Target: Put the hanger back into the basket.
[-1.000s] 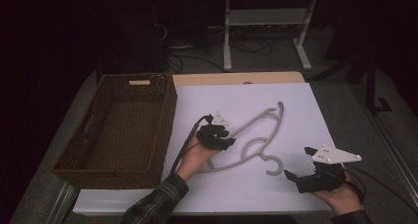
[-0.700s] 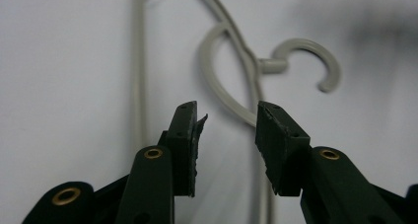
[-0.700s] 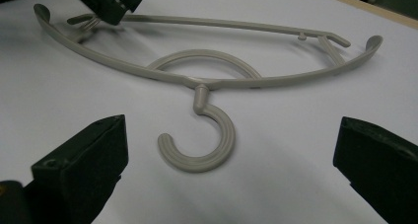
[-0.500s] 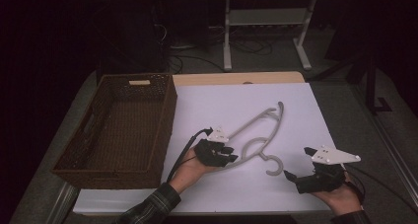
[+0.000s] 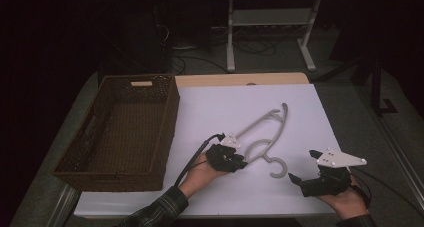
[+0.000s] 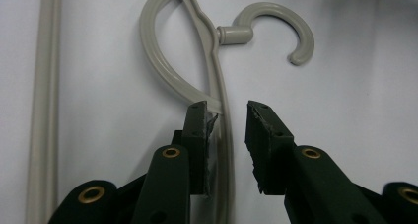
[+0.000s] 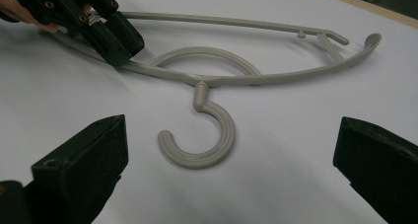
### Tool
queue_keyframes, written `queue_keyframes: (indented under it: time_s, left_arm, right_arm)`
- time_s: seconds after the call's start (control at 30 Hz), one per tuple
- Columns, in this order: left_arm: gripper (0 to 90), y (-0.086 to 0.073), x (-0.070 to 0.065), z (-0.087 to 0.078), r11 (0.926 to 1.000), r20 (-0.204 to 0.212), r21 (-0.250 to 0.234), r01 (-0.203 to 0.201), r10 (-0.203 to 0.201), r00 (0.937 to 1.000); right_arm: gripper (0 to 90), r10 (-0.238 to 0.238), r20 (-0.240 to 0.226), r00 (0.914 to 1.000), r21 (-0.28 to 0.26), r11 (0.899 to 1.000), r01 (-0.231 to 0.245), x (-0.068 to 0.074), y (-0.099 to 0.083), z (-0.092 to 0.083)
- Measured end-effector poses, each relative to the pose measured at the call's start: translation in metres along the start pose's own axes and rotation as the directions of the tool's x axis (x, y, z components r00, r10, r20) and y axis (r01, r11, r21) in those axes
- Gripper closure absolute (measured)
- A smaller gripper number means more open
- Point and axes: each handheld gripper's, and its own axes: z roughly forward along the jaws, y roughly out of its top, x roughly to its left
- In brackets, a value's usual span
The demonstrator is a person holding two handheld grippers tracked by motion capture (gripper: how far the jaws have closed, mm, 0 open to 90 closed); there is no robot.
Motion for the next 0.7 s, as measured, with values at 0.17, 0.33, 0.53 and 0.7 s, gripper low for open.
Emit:
queue_keyframes:
  time_s: [0.17, 0.33, 0.53, 0.7]
  left_arm:
    - [70.7, 0.0010, -0.0003, 0.0037, 0.9998, -0.020, 0.016, -0.015, 0.015, 0.9997]
    - [72.6, 0.0018, 0.0003, 0.0074, 0.9990, -0.026, 0.040, -0.017, 0.018, 0.9995]
    - [74.1, 0.0030, 0.0002, 0.0095, 0.9981, -0.030, 0.061, -0.005, 0.007, 0.9995]
    - [74.2, 0.0056, -0.0009, 0.0104, 0.9963, -0.036, 0.084, -0.015, 0.019, 0.9992]
  right_arm:
    - [0.0, 0.000, -0.001, 1.0000, 0.001, 1.000, 0.000, 0.0003, -0.0003, -0.0002]
    - [0.0, -0.001, -0.002, 1.0000, 0.002, 1.000, 0.001, 0.0004, -0.0001, -0.0001]
    - [0.0, -0.003, 0.000, 1.0000, 0.002, 1.000, 0.003, 0.0005, 0.0002, -0.0002]
    - [0.0, -0.003, -0.001, 1.0000, 0.004, 1.000, 0.003, 0.0006, 0.0000, 0.0001]
